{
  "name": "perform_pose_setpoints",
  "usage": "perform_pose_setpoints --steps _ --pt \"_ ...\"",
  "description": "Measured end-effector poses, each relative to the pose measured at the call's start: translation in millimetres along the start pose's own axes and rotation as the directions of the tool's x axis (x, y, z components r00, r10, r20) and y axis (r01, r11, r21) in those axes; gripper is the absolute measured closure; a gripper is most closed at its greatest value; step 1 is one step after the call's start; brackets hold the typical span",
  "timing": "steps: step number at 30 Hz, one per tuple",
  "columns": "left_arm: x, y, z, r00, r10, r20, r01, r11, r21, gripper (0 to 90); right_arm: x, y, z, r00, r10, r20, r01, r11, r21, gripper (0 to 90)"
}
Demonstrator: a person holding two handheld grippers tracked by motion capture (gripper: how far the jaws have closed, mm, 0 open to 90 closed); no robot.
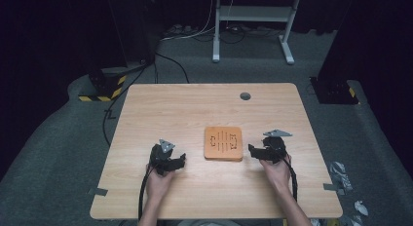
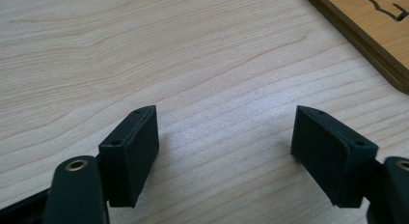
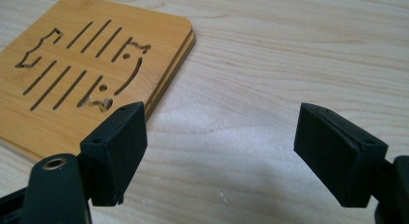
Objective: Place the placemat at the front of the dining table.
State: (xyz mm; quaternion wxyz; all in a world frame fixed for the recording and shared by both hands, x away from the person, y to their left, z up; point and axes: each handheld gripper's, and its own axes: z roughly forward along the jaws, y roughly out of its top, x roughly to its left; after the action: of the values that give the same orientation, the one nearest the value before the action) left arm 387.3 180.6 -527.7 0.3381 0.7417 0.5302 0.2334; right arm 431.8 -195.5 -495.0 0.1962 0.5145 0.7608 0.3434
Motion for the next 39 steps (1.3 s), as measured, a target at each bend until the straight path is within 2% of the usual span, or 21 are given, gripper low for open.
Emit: perform_pose_setpoints --steps 10,13,18,27,34,39 --pt "0.4 0.1 -0.1 1.0 0.008 0.0 -0.008 1.0 0.002 25.0 0.9 9.0 9.7 0.9999 0.015 0.003 -0.015 1.0 0.006 19.2" --pt "0.4 0.1 -0.1 1.0 0.007 0.0 -0.007 1.0 0.001 25.0 1.3 12.5 12.3 0.9999 0.009 0.013 -0.009 1.0 -0.009 19.8" --pt "0.4 0.1 -0.1 1.0 0.008 0.0 -0.008 1.0 0.001 25.0 0.2 13.4 19.6 0.9994 0.029 0.019 -0.029 0.999 0.018 19.8" --pt "0.3 0.1 -0.1 1.0 0.006 -0.001 -0.006 1.0 0.001 25.0 1.7 23.6 25.3 0.9993 0.016 0.033 -0.016 1.0 0.008 19.3" --pt "0.4 0.1 -0.1 1.0 0.007 0.0 -0.007 1.0 0.002 25.0 2.2 27.7 36.5 0.9992 0.023 0.033 -0.025 0.999 0.043 19.2" --pt "-0.1 0.0 0.0 1.0 -0.001 -0.001 0.001 1.0 0.0 25.0 1.5 28.9 40.2 0.9991 0.024 0.035 -0.026 0.999 0.045 19.2"
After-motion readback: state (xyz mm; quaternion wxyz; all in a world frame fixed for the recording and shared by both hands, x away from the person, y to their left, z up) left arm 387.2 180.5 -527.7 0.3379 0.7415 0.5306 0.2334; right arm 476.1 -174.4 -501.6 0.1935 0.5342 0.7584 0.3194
